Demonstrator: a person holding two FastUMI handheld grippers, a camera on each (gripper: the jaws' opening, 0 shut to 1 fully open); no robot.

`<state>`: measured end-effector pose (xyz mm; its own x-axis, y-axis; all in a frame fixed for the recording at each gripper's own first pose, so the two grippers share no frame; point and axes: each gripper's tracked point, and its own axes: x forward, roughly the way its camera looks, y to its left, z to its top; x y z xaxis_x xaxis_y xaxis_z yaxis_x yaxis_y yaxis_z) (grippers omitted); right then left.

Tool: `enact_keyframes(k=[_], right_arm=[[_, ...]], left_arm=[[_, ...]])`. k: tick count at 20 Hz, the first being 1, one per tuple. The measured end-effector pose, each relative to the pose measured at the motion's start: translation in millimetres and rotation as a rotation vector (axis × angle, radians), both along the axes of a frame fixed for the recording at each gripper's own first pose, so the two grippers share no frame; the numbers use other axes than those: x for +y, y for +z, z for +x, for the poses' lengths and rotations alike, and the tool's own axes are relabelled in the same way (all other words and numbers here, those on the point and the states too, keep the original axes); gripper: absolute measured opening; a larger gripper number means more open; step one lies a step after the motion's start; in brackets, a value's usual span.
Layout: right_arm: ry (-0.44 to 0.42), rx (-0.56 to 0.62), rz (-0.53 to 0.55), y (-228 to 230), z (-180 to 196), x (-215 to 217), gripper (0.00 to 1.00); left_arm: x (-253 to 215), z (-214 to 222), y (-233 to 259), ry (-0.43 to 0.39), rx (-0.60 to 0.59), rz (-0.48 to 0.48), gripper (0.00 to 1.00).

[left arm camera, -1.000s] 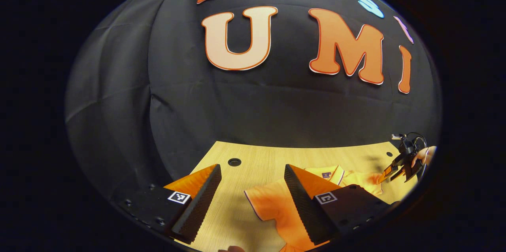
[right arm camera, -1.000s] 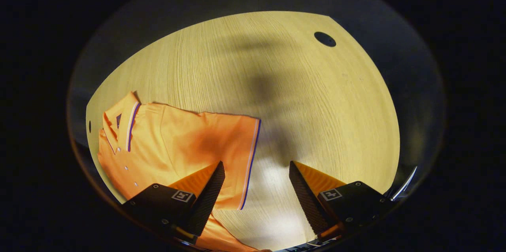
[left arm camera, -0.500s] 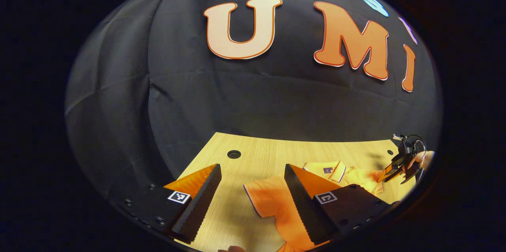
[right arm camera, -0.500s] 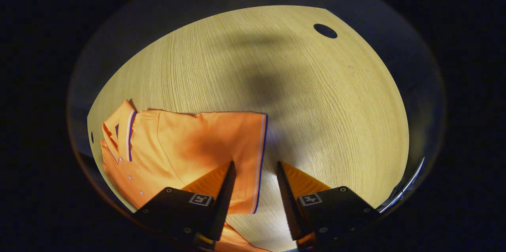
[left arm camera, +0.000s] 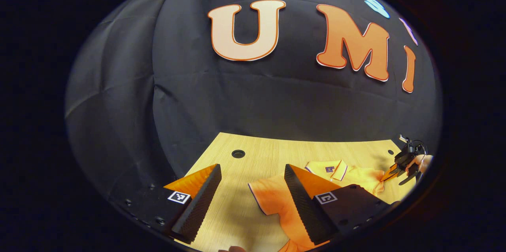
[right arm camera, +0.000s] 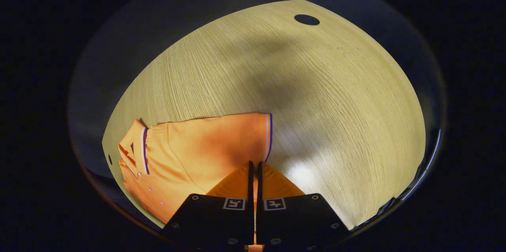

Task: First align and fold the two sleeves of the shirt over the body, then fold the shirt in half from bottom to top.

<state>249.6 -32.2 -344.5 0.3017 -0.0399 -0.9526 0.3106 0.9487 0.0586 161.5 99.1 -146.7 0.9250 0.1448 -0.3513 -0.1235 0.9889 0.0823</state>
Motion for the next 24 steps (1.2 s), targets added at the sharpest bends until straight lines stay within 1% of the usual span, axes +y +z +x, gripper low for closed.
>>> enact_keyframes(k=[3, 6, 10, 12, 16, 20, 24], right_arm=[[0.038, -0.044, -0.018, 17.1, 1.5, 1.7, 0.03], [0.083, -0.097, -0.043, 37.1, 1.8, 12.7, 0.02], [0.199, -0.159, -0.101, 73.4, 1.5, 37.8, 0.03], [0.248, -0.187, -0.122, 91.4, 0.4, 55.6, 0.02], [0.330, -0.221, -0.105, 110.3, -8.0, 109.6, 0.02], [0.420, -0.213, -0.110, 112.4, -23.0, 154.0, 0.02], [0.478, -0.206, -0.097, 104.7, -31.9, 193.6, 0.02]], left_arm=[[1.4, -3.1, 4.4, 0.004, -0.022, 0.001, 0.98], [5.6, -7.3, 7.3, 0.006, -0.028, -0.014, 0.98], [9.6, -11.6, 8.5, 0.003, -0.040, -0.039, 0.98], [12.8, -14.0, 10.4, 0.001, -0.047, -0.044, 0.98], [23.3, -20.9, 12.5, 0.014, -0.057, -0.045, 0.98], [40.7, -29.9, 12.1, 0.041, -0.063, -0.066, 0.99], [71.3, -48.1, 5.9, 0.063, -0.056, -0.062, 0.98]])
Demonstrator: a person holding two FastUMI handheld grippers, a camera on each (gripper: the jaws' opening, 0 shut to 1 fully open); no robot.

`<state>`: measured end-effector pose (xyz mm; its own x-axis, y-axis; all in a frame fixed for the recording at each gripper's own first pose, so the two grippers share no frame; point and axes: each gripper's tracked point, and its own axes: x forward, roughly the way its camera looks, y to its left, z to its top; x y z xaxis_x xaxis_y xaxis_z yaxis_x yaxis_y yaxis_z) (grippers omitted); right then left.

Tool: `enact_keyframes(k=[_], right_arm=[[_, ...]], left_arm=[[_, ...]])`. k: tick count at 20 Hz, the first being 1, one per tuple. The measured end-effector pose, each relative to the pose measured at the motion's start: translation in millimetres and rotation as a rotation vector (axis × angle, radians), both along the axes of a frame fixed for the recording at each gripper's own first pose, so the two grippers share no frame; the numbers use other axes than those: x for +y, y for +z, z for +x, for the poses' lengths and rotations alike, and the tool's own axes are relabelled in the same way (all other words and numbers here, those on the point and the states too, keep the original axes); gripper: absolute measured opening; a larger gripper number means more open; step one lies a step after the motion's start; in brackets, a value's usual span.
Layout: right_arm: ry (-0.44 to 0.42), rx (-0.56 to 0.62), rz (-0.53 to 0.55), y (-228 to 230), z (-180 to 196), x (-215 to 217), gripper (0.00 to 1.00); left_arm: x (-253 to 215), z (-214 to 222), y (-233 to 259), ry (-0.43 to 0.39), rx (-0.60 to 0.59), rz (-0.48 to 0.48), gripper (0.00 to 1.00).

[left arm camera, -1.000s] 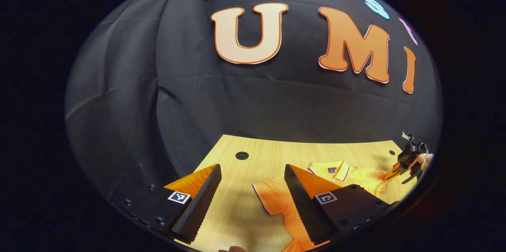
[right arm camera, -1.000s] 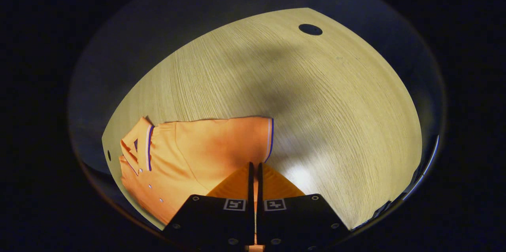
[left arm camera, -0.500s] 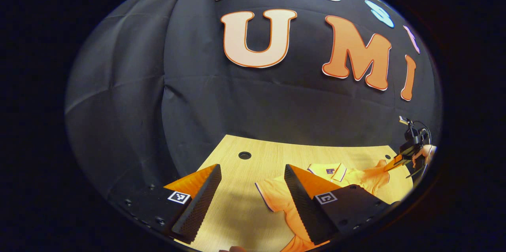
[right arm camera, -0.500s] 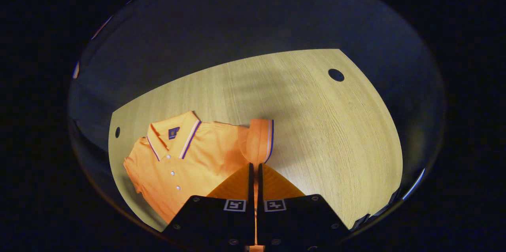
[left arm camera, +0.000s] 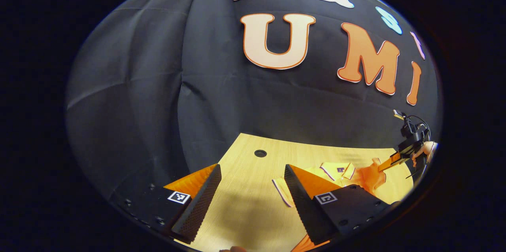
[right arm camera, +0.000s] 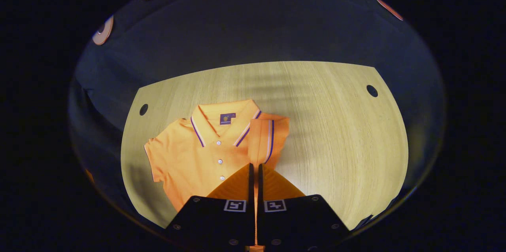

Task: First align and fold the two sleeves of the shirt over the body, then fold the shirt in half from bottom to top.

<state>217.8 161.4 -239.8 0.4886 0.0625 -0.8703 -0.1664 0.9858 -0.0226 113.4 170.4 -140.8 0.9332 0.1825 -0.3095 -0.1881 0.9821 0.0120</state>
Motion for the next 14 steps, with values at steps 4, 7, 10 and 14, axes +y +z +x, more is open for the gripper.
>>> enact_keyframes(k=[4, 7, 10, 14], right_arm=[[0.064, 0.017, -0.004, -18.9, -3.9, 32.4, 0.02], [0.092, 0.062, 0.002, -44.6, -9.7, 53.9, 0.02], [0.121, 0.094, -0.017, -69.8, -14.1, 67.9, 0.03], [0.179, 0.128, 0.000, -91.9, -22.6, 87.2, 0.01]], left_arm=[[21.6, -11.3, -8.0, 0.018, 0.018, -0.001, 0.98], [34.2, -17.6, -14.5, 0.032, 0.039, -0.005, 0.98], [42.3, -21.7, -22.9, 0.040, 0.058, -0.008, 0.98], [48.8, -23.5, -28.7, 0.048, 0.064, -0.014, 0.98]])
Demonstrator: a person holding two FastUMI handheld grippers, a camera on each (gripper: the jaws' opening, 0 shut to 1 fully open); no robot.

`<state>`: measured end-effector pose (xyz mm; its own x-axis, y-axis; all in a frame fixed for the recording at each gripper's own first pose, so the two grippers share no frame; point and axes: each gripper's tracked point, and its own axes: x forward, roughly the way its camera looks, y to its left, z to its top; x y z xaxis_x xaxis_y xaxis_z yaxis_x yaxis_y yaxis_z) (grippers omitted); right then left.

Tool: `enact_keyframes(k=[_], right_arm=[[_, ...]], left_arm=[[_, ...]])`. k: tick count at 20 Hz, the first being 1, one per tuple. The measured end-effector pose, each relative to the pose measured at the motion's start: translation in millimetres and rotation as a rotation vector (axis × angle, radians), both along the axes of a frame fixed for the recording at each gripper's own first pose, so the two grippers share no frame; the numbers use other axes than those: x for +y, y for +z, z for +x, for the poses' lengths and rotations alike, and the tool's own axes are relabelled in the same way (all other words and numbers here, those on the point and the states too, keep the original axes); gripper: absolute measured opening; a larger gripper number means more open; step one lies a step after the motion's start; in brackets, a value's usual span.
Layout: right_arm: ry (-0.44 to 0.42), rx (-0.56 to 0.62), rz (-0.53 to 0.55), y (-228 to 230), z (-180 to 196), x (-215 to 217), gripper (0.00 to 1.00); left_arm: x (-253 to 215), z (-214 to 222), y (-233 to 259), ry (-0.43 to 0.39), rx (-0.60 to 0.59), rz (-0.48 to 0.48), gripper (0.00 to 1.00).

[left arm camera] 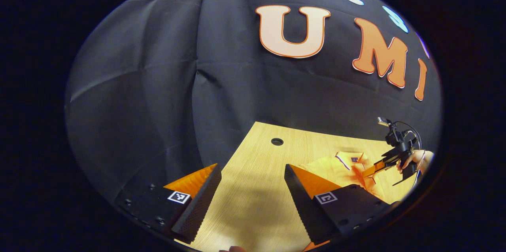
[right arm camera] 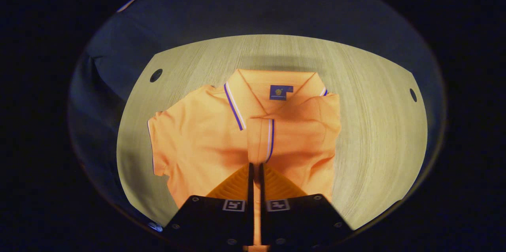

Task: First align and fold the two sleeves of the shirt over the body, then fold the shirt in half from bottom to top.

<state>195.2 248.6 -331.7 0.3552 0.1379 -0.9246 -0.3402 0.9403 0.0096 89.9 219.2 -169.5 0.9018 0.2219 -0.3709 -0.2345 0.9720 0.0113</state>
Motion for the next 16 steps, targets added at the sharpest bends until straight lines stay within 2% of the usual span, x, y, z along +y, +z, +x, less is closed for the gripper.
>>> enact_keyframes(k=[2, 3, 4, 5, 7, 8, 12, 16], right_arm=[[0.028, 0.004, 0.019, -3.4, -2.7, 9.2, 0.22], [0.042, 0.007, 0.029, -5.5, -3.3, 13.1, 0.14], [0.048, 0.008, 0.027, -6.0, -5.9, 14.6, 0.27], [0.052, 0.008, 0.021, -6.0, -6.6, 13.3, 0.34], [0.061, -0.014, 0.014, -8.9, -3.8, 10.8, 0.87], [0.048, -0.026, 0.014, -6.6, -4.1, 8.9, 1.00], [-0.001, -0.099, 0.079, 21.6, 3.1, 3.4, 1.00], [-0.023, -0.241, 0.124, 73.0, 7.4, -13.1, 1.00]], left_arm=[[-1.2, -0.2, -6.3, -0.007, 0.016, -0.012, 0.98], [-1.6, 0.7, -6.9, -0.010, 0.019, -0.015, 0.99], [-3.9, 4.3, -7.4, -0.018, 0.021, -0.018, 0.98], [-6.5, 6.8, -8.0, -0.028, 0.025, -0.016, 0.98], [-16.9, 15.9, -7.9, -0.054, 0.029, -0.014, 0.98], [-22.8, 18.7, -6.9, -0.068, 0.033, -0.012, 0.98], [-49.1, 32.5, -5.5, -0.123, 0.047, 0.002, 0.98], [-85.0, 46.7, -14.4, -0.180, 0.086, -0.081, 0.98]])
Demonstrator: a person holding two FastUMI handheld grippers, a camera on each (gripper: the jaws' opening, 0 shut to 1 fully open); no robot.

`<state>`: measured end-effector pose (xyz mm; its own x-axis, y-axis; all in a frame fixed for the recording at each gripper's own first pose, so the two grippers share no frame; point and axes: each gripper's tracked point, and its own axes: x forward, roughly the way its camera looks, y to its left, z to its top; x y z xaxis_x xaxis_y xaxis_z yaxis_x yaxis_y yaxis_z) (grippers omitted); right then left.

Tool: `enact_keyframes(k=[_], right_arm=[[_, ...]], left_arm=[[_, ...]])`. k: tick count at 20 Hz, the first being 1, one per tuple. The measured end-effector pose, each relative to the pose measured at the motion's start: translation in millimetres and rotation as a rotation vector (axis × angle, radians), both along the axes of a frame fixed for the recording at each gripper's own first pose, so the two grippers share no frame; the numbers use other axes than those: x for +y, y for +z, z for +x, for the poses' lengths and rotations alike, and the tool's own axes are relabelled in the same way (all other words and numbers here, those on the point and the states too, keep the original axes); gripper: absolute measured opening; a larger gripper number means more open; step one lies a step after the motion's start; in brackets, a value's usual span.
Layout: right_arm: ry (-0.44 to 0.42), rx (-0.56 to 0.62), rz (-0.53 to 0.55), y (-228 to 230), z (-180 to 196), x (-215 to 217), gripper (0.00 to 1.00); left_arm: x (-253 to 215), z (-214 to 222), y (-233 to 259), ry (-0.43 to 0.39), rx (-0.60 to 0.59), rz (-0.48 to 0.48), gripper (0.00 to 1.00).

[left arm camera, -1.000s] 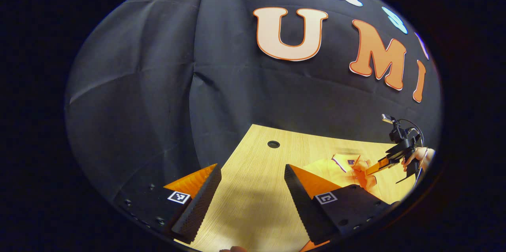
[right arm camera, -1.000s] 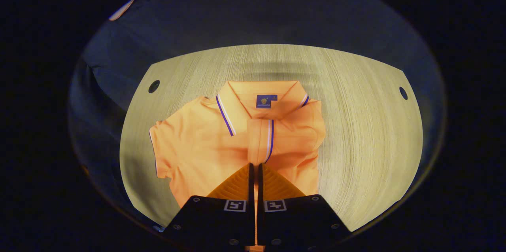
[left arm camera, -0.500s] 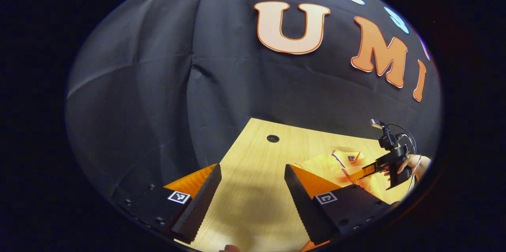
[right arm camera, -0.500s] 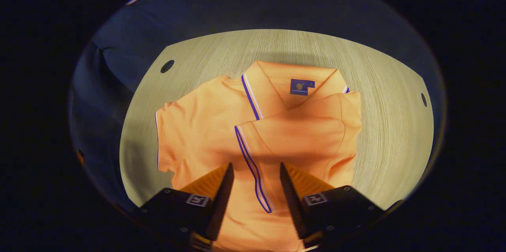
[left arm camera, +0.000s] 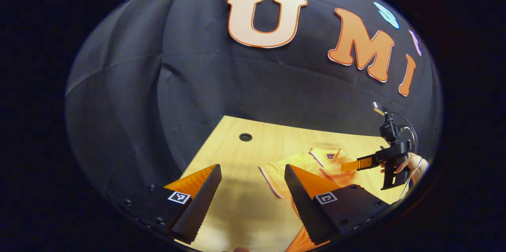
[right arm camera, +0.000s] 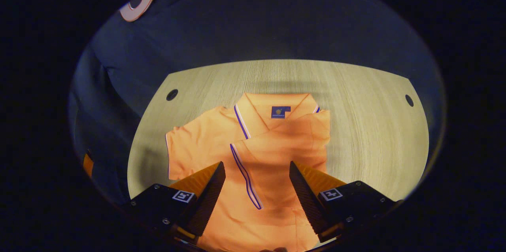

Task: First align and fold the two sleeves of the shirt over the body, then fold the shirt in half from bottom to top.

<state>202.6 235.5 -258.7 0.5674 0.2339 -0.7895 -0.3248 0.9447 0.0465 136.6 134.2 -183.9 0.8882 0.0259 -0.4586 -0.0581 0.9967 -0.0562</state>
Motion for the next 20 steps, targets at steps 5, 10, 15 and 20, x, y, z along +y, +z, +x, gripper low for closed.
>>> enact_keyframes(k=[5, 10, 15, 20], right_arm=[[0.002, -0.154, 0.004, 59.8, -15.8, -36.6, 0.99], [-0.021, -0.222, 0.049, 106.4, -39.8, -77.2, 0.99], [-0.060, -0.245, 0.091, 128.0, -56.7, -119.0, 0.99], [-0.115, -0.294, 0.073, 143.9, -55.6, -166.9, 0.99]], left_arm=[[-22.8, 34.3, -27.4, -0.031, 0.092, -0.016, 0.98], [-36.5, 69.4, -79.1, -0.064, 0.259, -0.024, 0.99], [-45.4, 104.8, -130.3, -0.044, 0.423, -0.064, 0.99], [-35.4, 110.6, -179.1, -0.005, 0.573, 0.007, 0.99]])
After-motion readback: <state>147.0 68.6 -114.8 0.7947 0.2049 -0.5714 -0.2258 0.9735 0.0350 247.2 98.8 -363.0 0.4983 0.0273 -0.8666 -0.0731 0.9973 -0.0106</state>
